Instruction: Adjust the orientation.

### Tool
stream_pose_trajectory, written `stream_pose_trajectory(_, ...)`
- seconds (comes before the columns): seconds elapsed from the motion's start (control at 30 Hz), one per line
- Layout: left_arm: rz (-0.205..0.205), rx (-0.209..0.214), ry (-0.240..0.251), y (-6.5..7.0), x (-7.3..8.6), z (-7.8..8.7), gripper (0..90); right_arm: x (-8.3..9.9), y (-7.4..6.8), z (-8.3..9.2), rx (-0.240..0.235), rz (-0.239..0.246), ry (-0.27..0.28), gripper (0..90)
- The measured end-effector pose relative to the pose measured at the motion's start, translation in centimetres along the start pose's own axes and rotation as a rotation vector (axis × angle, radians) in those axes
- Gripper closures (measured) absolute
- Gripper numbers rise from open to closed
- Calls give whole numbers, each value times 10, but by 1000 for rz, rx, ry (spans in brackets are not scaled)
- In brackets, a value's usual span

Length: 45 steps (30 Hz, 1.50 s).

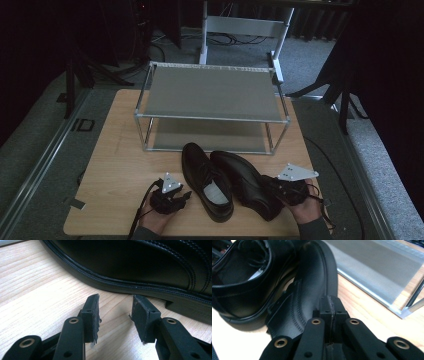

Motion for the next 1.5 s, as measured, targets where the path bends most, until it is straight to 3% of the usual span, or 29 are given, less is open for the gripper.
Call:
stream_pose_trajectory(0.17, 0, -1, 4, 0, 0, 0, 576, 8, -5, -1, 0, 2, -30, 899)
stream_pose_trajectory(0.63, 0, 3, 8, 1, 0, -1, 565, 8, 2, -2, 9, -13, -14, 900)
stream_pose_trajectory(0.73, 2, 5, 10, 1, 0, -1, 565, 7, 11, -2, 25, -51, -8, 900)
stream_pose_trajectory(1.0, 0, 7, 14, 2, 0, -2, 562, 7, 27, -4, 50, -93, -6, 900)
stream_pose_trajectory(1.5, 2, 12, 15, 2, 0, -2, 557, 10, 57, -13, 106, -145, -33, 900)
Point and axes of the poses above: each handheld gripper's, and its own axes: z roughly backward along the jaws, x roughly out of its underside, y roughly to its right, the point moved 9 cm from there along -z, roughly forward along the jaws, and after that the axes turned 5 degrees about z, right-handed, at the moved point
